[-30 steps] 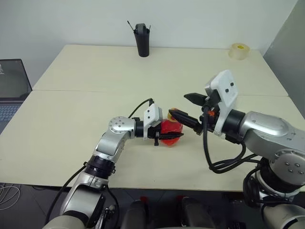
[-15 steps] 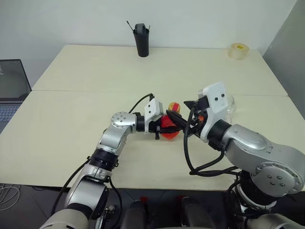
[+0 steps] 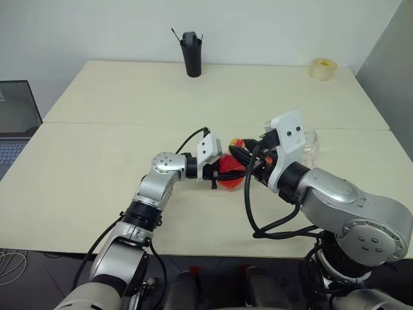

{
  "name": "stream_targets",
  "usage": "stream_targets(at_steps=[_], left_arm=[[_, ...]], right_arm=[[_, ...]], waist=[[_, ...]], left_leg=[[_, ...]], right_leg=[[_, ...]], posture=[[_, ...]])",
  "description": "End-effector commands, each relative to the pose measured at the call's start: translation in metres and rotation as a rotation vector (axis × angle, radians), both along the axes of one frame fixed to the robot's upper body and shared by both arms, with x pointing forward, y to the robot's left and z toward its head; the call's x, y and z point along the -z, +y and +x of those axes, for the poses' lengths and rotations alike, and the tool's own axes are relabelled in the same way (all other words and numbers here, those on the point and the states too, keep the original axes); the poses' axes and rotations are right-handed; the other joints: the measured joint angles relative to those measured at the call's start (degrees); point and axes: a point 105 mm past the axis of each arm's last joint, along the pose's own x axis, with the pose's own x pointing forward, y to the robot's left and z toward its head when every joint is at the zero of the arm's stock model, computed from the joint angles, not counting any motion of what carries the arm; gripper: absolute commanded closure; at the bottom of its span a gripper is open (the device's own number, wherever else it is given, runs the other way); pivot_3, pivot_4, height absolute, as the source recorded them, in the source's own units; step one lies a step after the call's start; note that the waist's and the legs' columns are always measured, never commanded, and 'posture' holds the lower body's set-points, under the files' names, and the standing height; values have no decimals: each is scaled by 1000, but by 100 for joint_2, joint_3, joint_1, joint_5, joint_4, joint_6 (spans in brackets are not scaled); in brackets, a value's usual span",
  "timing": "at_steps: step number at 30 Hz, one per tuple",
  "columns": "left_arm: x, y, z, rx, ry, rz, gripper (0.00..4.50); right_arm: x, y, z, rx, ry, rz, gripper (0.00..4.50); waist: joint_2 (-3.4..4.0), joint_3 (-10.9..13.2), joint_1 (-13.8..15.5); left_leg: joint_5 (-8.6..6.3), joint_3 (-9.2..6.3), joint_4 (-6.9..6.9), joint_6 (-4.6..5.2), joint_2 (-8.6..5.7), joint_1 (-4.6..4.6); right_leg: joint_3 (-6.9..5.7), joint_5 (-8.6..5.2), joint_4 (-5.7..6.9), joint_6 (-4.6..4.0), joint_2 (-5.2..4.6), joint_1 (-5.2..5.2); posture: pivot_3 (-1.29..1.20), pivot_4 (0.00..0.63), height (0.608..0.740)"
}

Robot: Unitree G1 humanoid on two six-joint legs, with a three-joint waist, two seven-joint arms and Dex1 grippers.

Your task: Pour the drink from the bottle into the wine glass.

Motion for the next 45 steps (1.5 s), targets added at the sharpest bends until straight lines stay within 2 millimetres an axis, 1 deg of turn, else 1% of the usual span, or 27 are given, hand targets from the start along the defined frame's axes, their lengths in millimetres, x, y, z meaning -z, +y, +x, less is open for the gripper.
stream_targets(at_steps=[1, 3, 5, 8, 10, 12, 13, 16, 20, 21, 23, 29, 31, 33, 35, 36, 39, 40, 42, 45], left_arm=[[-23, -1, 0, 14, -84, -45, 2848], [-24, -3, -1, 16, -86, -48, 2868], [-25, -5, -2, 23, -85, -53, 2868], [-24, -9, -8, 54, -84, -49, 2883], [-25, -11, -10, 66, -83, -50, 2894], [-25, -13, -12, 80, -88, -45, 2896], [-27, -14, -14, 87, -89, -46, 2899], [-30, -16, -22, 98, -90, -55, 2901], [-28, -18, -27, 91, -81, -61, 2916], [-28, -18, -29, 90, -80, -63, 2917], [-28, -19, -31, 89, -79, -66, 2917], [-31, -17, -27, 62, -87, -72, 2919], [-30, -16, -26, 60, -87, -70, 2919], [-29, -16, -27, 63, -86, -67, 2919], [-29, -17, -27, 70, -84, -65, 2919], [-28, -17, -26, 73, -83, -65, 2919], [-28, -19, -25, 84, -81, -64, 2920], [-29, -20, -24, 85, -80, -64, 2920], [-29, -20, -20, 84, -78, -62, 2920], [-28, -19, -17, 83, -77, -58, 2921]], right_arm=[[-9, -7, 4, 18, -33, -8, 3280], [-17, -6, 5, -63, -59, -31, 3280], [-23, -2, 2, -207, -91, -82, 3280], [-26, 2, -11, -522, -107, -176, 3280], [-22, -2, -15, -714, -67, -214, 3280], [-11, -10, -25, -933, 21, -277, 3280], [-8, -13, -25, -1008, 40, -306, 3280], [1, -18, -6, -1123, 31, -442, 3280], [-1, -15, 14, -1188, 19, -479, 3280], [-5, -12, 15, -1215, 34, -444, 3280], [-9, -8, 16, -1253, 46, -413, 3280], [-8, -6, 17, -1273, 48, -456, 3280], [-13, -6, 18, -1249, 29, -449, 3280], [-23, -5, 17, -1230, 4, -421, 3280], [-33, -6, 14, -1213, -17, -391, 2542], [-37, -6, 13, -1201, -28, -382, 2322], [-44, -10, 10, -1166, -55, -375, 1240], [-45, -11, 9, -1151, -59, -374, 944], [-48, -16, 7, -1118, -63, -367, 931], [-51, -24, 11, -1016, -94, -359, 931]], waist=[[0, 0, -1], [0, 0, 0], [0, 0, 1], [0, 1, 4], [-1, 1, 5], [-1, 1, 6], [1, 3, 7], [1, 3, -48], [2, 4, -89], [3, 4, -90], [3, 5, -79], [4, 5, 30], [4, 5, 39], [4, 5, 39], [5, 6, 38], [5, 6, 37], [6, 6, 38], [6, 6, 38], [6, 6, 38], [6, 6, 40]], left_leg=[[0, 0, 0, 0, 0, 0], [0, 1, 0, 0, -1, 0], [0, 1, 1, 0, -2, 0], [-1, 1, 1, 1, -7, -2], [-1, 3, -1, 2, -20, -2], [-2, 4, -1, 4, -19, 1], [-3, 5, 0, 5, -17, 2], [-6, 15, 0, 11, -12, 13], [-16, 9, 3, 28, 3, 28], [-16, 9, 2, 28, 7, 28], [-15, 8, 4, 27, 14, 28], [-15, 6, 8, 26, 12, 21], [-14, 5, 8, 25, 11, 19], [-14, 5, 8, 25, 10, 18], [-14, 6, 8, 25, 9, 18], [-14, 5, 8, 25, 10, 18], [-14, 4, 8, 25, 10, 18], [-14, 4, 9, 25, 9, 17], [-14, 4, 8, 25, 9, 18], [-14, 5, 9, 25, 7, 17]], right_leg=[[0, 0, 0, 0, 0, 0], [1, 0, 0, 0, 0, 0], [0, 0, -1, 0, 0, 0], [-3, 0, -8, 0, 1, 1], [-3, 0, -13, 0, 2, 2], [-2, 0, -14, 0, 8, 4], [-2, 0, -14, 0, 11, 5], [-1, 1, -11, -1, 18, 6], [16, 1, 0, -5, 39, 6], [17, 1, 3, -7, 40, 6], [20, 2, 5, -9, 32, 6], [18, 1, 0, -7, 0, 6], [14, 1, -1, -6, -4, 6], [13, 0, -1, -5, -7, 6], [14, 0, -1, -5, -7, 6], [13, 0, -1, -5, -7, 6], [13, 0, 0, -5, -7, 6], [13, 0, 0, -5, -7, 6], [12, 0, 0, -5, -7, 6], [12, 0, -1, -5, -6, 6]], posture=[[0, 150, 740], [0, 150, 740], [0, 150, 740], [0, 150, 740], [0, 150, 740], [0, 150, 740], [0, 150, 740], [0, 150, 740], [0, 150, 740], [0, 150, 740], [0, 150, 740], [0, 150, 740], [0, 150, 740], [0, 150, 740], [0, 150, 740], [0, 150, 740], [0, 150, 740], [0, 150, 740], [0, 150, 740], [0, 150, 740]])
